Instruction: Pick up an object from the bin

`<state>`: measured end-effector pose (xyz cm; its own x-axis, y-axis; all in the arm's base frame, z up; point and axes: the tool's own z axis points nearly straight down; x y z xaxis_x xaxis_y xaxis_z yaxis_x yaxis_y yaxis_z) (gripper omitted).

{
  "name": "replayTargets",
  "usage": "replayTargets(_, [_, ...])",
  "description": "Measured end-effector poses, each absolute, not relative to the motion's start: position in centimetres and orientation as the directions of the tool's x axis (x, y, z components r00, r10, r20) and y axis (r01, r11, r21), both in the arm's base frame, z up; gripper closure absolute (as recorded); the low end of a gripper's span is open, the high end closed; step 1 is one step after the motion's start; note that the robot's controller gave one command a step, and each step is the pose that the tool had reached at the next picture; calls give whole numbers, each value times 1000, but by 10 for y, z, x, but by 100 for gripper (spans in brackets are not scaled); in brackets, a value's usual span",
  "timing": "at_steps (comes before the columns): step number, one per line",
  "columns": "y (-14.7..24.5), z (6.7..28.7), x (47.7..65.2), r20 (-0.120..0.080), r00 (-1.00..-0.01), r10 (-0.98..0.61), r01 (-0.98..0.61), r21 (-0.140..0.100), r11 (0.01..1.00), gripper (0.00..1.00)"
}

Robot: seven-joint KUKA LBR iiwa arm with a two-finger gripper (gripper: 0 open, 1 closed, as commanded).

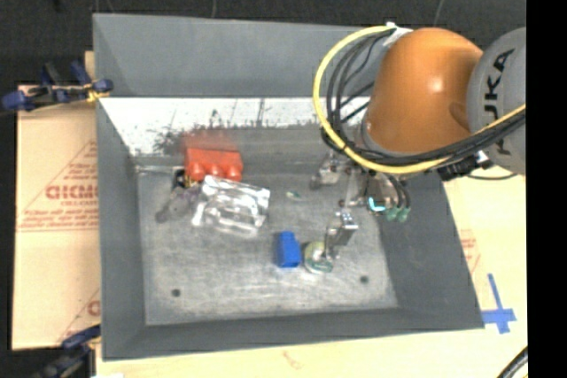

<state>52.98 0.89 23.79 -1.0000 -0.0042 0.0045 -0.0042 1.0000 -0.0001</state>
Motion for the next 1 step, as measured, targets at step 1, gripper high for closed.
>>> replayTargets(1, [11,79,556,-1,-984,-176,-176,-1,984,0])
